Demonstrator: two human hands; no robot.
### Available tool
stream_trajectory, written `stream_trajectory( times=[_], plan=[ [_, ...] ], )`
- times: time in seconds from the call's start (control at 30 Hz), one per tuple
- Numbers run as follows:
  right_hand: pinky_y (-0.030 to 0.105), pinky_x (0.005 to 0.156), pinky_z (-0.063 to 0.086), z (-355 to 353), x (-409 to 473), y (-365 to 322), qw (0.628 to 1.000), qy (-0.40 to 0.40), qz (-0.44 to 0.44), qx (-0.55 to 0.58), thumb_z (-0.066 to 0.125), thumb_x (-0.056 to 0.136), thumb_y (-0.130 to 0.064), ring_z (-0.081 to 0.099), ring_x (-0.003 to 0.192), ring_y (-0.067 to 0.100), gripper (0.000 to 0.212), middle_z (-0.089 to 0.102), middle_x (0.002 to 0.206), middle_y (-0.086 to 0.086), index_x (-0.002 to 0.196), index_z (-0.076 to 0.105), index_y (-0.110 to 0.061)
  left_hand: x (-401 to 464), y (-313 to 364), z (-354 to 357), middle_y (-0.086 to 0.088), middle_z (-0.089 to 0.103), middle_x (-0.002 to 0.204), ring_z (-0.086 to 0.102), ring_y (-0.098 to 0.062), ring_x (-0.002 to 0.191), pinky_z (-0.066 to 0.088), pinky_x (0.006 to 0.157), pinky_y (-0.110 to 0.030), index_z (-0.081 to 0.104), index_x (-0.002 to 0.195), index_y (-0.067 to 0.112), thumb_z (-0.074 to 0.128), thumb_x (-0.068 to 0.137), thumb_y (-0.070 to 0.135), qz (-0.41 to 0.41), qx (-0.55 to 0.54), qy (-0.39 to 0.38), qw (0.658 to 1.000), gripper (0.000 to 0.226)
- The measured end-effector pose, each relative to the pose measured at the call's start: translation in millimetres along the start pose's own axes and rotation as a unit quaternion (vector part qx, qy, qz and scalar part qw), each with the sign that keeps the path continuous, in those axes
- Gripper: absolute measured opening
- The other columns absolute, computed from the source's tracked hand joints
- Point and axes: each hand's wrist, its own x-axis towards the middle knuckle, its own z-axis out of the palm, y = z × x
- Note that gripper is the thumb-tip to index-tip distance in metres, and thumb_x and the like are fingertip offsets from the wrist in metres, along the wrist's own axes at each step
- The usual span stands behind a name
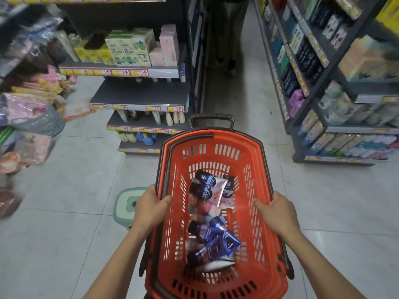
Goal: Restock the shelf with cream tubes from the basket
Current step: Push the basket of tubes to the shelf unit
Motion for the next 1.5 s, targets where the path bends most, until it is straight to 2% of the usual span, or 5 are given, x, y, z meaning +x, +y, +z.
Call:
stream_trajectory(
  times=[0.47,0.67,0.93,1.2,1.5],
  plan=[
    [0.043,0.079,0.057,66.5,132.5,-190.5,0.994,0.010,-0.019,-0.111,0.074,0.085,-0.053,0.069,0.087,0.034,0.040,0.074,0.095,0.008,0.097,0.065,-0.016,197.7,-6.0,-90.3,0.009,0.076,0.094,0.077,-0.016,0.079,0.065,0.079,-0.045,0.061,0.107,0.031,0.071,0.079,0.059,-0.042,-0.017,0.011,0.999,0.040],
    [0.038,0.070,0.050,109.1,175.5,-274.2,0.988,-0.019,-0.060,-0.140,0.074,0.087,-0.051,0.065,0.081,0.032,0.036,0.070,0.087,0.007,0.090,0.061,-0.017,244.7,-24.5,-137.1,0.009,0.077,0.094,0.077,-0.015,0.078,0.066,0.078,-0.045,0.058,0.100,0.034,0.075,0.083,0.050,-0.077,-0.069,0.050,0.993,0.029],
    [0.036,0.068,0.046,159.5,224.8,-361.5,0.972,-0.077,-0.137,-0.173,0.074,0.088,-0.049,0.069,0.087,0.036,0.032,0.073,0.090,0.009,0.089,0.062,-0.020,270.8,-37.2,-180.6,0.008,0.076,0.097,0.077,-0.012,0.074,0.065,0.071,-0.035,0.058,0.117,0.029,0.076,0.091,0.049,-0.138,-0.121,0.103,0.978,0.038],
    [0.045,0.075,0.059,206.4,301.1,-425.4,0.946,-0.148,-0.220,-0.188,0.074,0.079,-0.059,0.071,0.083,0.035,0.043,0.073,0.084,0.007,0.088,0.061,-0.019,296.6,-33.4,-193.6,0.008,0.076,0.095,0.078,-0.013,0.074,0.066,0.074,-0.040,0.057,0.115,0.030,0.076,0.092,0.049,-0.215,-0.163,0.182,0.946,0.035],
    [0.037,0.068,0.047,223.0,387.2,-518.7,0.881,-0.228,-0.350,-0.221,0.080,0.086,-0.046,0.071,0.088,0.037,0.034,0.074,0.091,0.013,0.087,0.061,-0.017,319.4,22.4,-166.4,0.008,0.077,0.094,0.078,-0.014,0.075,0.066,0.075,-0.041,0.060,0.099,0.032,0.080,0.087,0.050,-0.292,-0.250,0.327,0.863,0.030]
  ],
)
